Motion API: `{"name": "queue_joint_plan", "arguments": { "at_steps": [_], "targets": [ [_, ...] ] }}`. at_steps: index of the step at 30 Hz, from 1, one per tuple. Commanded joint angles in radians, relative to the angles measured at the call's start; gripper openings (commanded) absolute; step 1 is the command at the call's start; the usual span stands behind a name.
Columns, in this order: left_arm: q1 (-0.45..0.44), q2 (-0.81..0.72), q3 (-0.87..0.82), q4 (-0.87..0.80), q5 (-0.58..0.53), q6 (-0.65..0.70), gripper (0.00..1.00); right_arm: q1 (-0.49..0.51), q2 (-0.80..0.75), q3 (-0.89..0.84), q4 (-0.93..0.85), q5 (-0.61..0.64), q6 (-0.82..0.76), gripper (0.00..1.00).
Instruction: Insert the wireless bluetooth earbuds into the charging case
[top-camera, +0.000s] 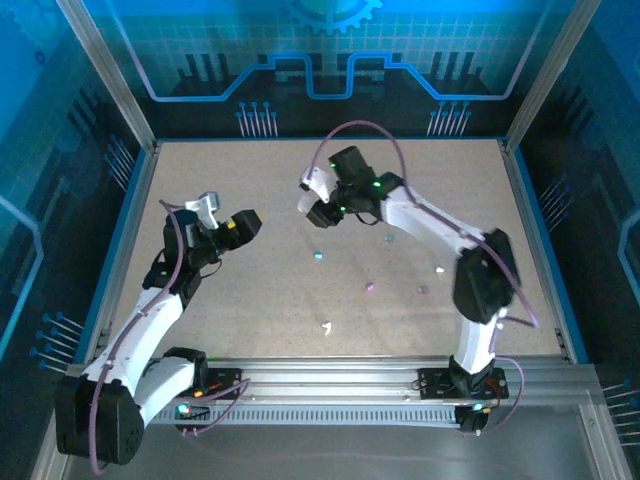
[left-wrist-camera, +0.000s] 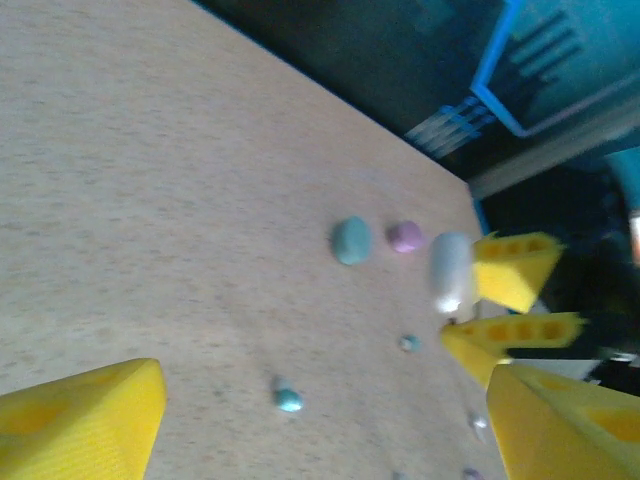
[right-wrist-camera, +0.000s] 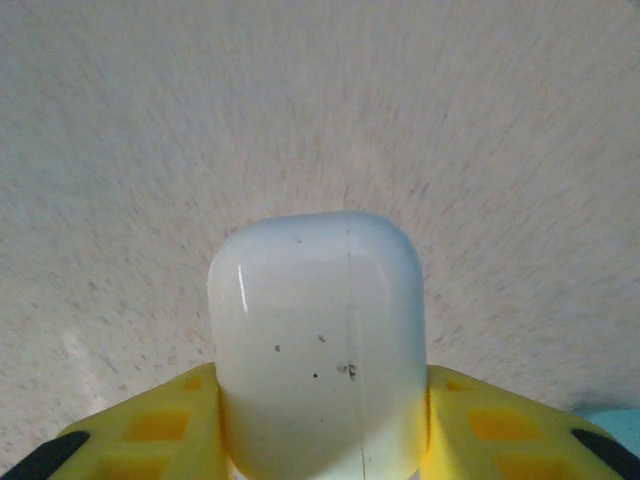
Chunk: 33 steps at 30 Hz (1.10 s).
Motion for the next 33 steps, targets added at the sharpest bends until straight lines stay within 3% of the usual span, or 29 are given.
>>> {"name": "queue_joint_plan", "arguments": {
  "at_steps": [1, 8, 15, 33],
  "targets": [
    [-0.036, 0.009, 0.098, 0.025, 0.174, 0.003, 0.83, 0.018, -0.15, -0.113, 0.167, -0.021, -0.038, 0.42],
    [-0.182, 0.076, 0.252, 0.039, 0.264, 0.038, 0.82, 0.054, -0.383, -0.287, 0.251, 0.017, -0.187, 0.42],
    [-0.298, 0.151, 0.336, 0.015, 0.275, 0.095, 0.75, 0.077, -0.459, -0.343, 0.27, 0.061, -0.241, 0.42],
    [-0.367, 0.283, 0.437, -0.111, 0.146, 0.15, 0.37, 0.095, -0.459, -0.355, 0.292, 0.06, -0.265, 0.43]
  ]
}}
